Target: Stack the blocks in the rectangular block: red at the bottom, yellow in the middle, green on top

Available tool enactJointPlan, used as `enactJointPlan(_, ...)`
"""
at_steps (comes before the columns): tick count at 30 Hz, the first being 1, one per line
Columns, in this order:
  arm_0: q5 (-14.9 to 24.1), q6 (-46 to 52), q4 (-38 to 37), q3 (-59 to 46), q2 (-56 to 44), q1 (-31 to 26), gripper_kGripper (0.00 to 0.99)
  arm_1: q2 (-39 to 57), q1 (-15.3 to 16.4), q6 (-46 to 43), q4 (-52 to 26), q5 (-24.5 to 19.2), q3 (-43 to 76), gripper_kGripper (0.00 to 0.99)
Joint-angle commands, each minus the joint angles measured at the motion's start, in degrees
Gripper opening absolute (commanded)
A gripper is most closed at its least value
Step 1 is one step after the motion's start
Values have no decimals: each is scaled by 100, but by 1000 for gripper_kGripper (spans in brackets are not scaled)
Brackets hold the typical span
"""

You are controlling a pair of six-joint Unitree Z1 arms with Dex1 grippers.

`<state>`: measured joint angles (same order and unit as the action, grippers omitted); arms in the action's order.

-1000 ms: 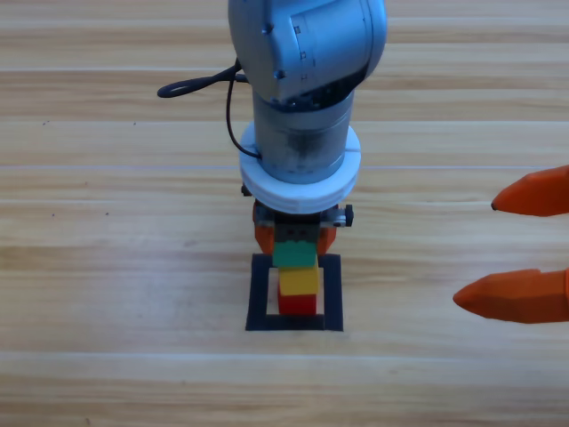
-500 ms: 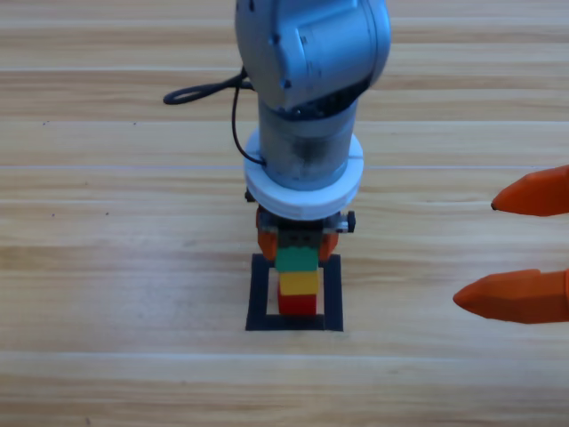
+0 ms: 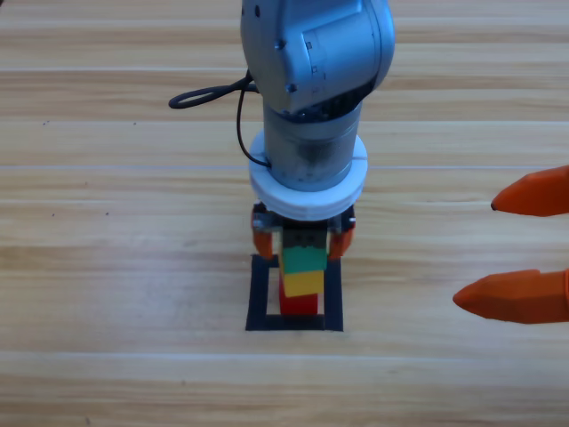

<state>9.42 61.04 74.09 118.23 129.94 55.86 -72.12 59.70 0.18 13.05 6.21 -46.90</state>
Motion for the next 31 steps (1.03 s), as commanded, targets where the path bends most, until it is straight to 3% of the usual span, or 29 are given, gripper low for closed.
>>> enactJointPlan(1,43,13,0,-124,41,13,990,-91,156,-53,84,-41,76,990)
enactJointPlan(8,122,-49,35,-54,-355,-5,990,-118,173,-70,101,-58,67,990)
enactJointPlan(14,886,-58,-150,-687,-2332,171,979,-250,173,-79,119,-217,23,990)
enactJointPlan(19,1519,-374,-1775,-3807,-4697,426,990,-276,173,-79,163,-243,15,990)
enactJointPlan(22,1519,-1068,-3155,-5644,-5874,426,990,-302,173,-79,163,-234,15,990)
enactJointPlan(31,1089,-2272,-5212,-7428,-6261,716,990,-434,173,-88,163,-234,-20,990)
